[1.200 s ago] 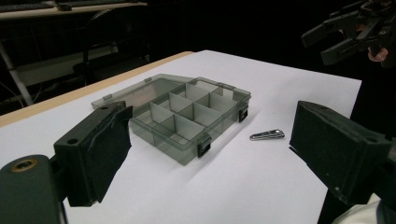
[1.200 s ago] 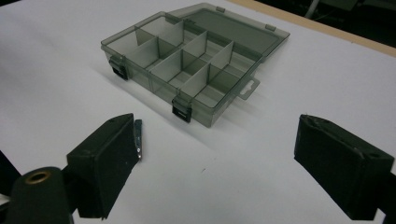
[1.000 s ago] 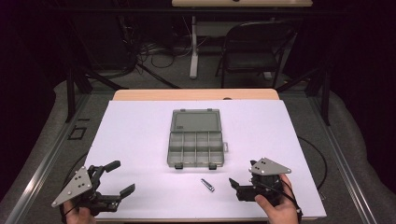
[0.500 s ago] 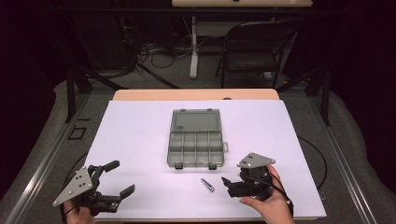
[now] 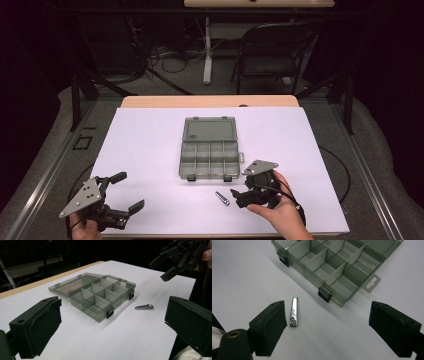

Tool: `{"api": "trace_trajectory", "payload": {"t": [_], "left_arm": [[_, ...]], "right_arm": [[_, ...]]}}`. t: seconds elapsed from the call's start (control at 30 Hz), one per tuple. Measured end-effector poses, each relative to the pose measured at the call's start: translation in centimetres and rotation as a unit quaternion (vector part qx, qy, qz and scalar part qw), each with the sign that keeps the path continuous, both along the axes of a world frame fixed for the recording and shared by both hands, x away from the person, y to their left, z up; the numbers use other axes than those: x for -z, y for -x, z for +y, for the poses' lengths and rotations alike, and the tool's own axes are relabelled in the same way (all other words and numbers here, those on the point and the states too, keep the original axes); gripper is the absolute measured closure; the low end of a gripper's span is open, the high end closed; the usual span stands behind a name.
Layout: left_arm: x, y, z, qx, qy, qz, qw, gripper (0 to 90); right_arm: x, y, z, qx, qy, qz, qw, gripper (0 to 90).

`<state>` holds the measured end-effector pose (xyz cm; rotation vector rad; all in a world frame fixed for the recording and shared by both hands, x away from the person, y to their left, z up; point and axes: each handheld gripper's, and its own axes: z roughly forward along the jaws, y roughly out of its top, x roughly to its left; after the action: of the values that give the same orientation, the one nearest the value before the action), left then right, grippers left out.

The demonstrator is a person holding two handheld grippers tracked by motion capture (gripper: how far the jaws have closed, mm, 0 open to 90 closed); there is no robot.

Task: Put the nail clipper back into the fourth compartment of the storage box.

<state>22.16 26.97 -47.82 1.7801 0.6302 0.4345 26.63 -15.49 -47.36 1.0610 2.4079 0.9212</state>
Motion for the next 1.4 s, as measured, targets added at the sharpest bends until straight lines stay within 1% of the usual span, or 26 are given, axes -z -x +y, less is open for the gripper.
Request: {"api": "trace_trajectory", "payload": {"t": [0.1, 0.13, 0.17, 0.2, 0.23, 0.3, 0.33, 0.37, 0.4, 0.47, 0.5, 0.57, 0.6, 0.67, 0.77, 0.87, 0.93, 1.0, 1.07, 1.1, 1.13, 1.2, 1.3, 1.37, 1.4], "left_arm": [[0.1, -0.1, 0.0, -0.003, 0.000, 0.004, 1.0000, 0.3], [0.1, -0.1, 0.0, -0.004, 0.000, 0.007, 1.0000, 0.3], [0.2, -0.2, 0.0, -0.009, 0.003, 0.008, 0.9999, 0.3], [0.2, -0.2, 0.0, -0.010, 0.004, 0.010, 0.9999, 0.3], [0.2, -0.2, 0.1, -0.011, 0.004, 0.012, 0.9999, 0.3], [0.3, -0.3, 0.1, -0.011, 0.007, 0.016, 0.9998, 0.3], [0.3, -0.4, 0.1, -0.016, 0.007, 0.016, 0.9997, 0.3], [0.3, -0.4, 0.1, -0.019, 0.006, 0.017, 0.9996, 0.3], [0.3, -0.4, 0.1, -0.020, 0.005, 0.019, 0.9996, 0.3], [0.4, -0.5, 0.1, -0.023, 0.005, 0.023, 0.9995, 0.3], [0.4, -0.5, 0.2, -0.023, 0.006, 0.024, 0.9994, 0.3], [0.4, -0.6, 0.2, -0.028, 0.007, 0.023, 0.9993, 0.3], [0.4, -0.6, 0.2, -0.028, 0.008, 0.023, 0.9993, 0.3], [0.4, -0.6, 0.3, -0.034, 0.007, 0.023, 0.9991, 0.3], [0.5, -0.6, 0.4, -0.036, 0.006, 0.023, 0.9991, 0.3], [0.5, -0.7, 0.4, -0.037, 0.003, 0.023, 0.9991, 0.3], [0.5, -0.6, 0.4, -0.042, -0.006, 0.021, 0.9989, 0.3], [0.5, -0.6, 0.3, -0.041, -0.007, 0.021, 0.9989, 0.3], [0.5, -0.6, 0.3, -0.043, -0.011, 0.020, 0.9988, 0.3], [0.5, -0.6, 0.2, -0.042, -0.013, 0.022, 0.9988, 0.3], [0.5, -0.6, 0.2, -0.042, -0.015, 0.021, 0.9988, 0.3], [0.5, -0.7, 0.2, -0.040, -0.017, 0.022, 0.9988, 0.3], [0.6, -0.7, 0.1, -0.038, -0.017, 0.024, 0.9988, 0.3], [0.6, -0.7, 0.1, -0.038, -0.019, 0.024, 0.9988, 0.3], [0.6, -0.7, 0.1, -0.037, -0.020, 0.025, 0.9988, 0.3]], "right_arm": [[0.1, -0.3, 0.4, -0.006, 0.006, 0.004, 1.0000, 14.3], [0.2, -0.4, 0.5, -0.008, 0.003, 0.002, 1.0000, 14.3], [0.2, -0.4, 0.6, -0.009, 0.009, 0.007, 0.9999, 14.4], [0.3, -0.6, 0.7, -0.009, 0.004, 0.003, 0.9999, 14.4], [0.3, -0.7, 0.8, -0.012, 0.011, 0.010, 0.9998, 14.6], [0.3, -0.8, 0.9, -0.014, 0.015, 0.012, 0.9997, 15.1], [0.3, -0.9, 1.0, -0.015, 0.014, 0.011, 0.9997, 15.4], [0.5, -1.0, 1.1, -0.014, 0.011, 0.007, 0.9998, 16.0], [0.4, -1.0, 1.1, -0.016, 0.018, 0.013, 0.9996, 16.8], [0.6, -1.2, 1.3, -0.016, 0.017, 0.010, 0.9997, 18.7], [0.6, -1.2, 1.3, -0.017, 0.021, 0.018, 0.9995, 19.5], [0.9, -1.4, 1.5, -0.019, 0.024, 0.024, 0.9993, 21.6], [1.0, -1.6, 1.5, -0.022, 0.030, 0.029, 0.9989, 22.7], [1.2, -1.7, 1.7, -0.024, 0.039, 0.035, 0.9984, 23.5], [1.6, -1.9, 2.0, -0.026, 0.047, 0.036, 0.9979, 25.8], [1.9, -2.1, 2.2, -0.029, 0.046, 0.043, 0.9976, 29.1], [2.1, -2.3, 2.4, -0.034, 0.048, 0.053, 0.9969, 32.7], [2.2, -2.3, 2.6, -0.036, 0.050, 0.062, 0.9962, 35.7], [2.5, -2.4, 2.9, -0.036, 0.047, 0.064, 0.9962, 37.9], [1.7, -2.4, 2.8, -0.044, 0.093, 0.107, 0.9889, 38.8], [2.5, -2.5, 3.1, -0.041, 0.051, 0.077, 0.9949, 39.2], [2.7, -2.4, 3.5, -0.041, 0.048, 0.082, 0.9946, 39.3], [3.0, -2.4, 4.0, -0.049, 0.061, 0.084, 0.9934, 40.5], [3.3, -2.4, 4.4, -0.056, 0.069, 0.092, 0.9917, 40.7], [3.4, -2.4, 4.5, -0.061, 0.072, 0.090, 0.9915, 41.0]]}}
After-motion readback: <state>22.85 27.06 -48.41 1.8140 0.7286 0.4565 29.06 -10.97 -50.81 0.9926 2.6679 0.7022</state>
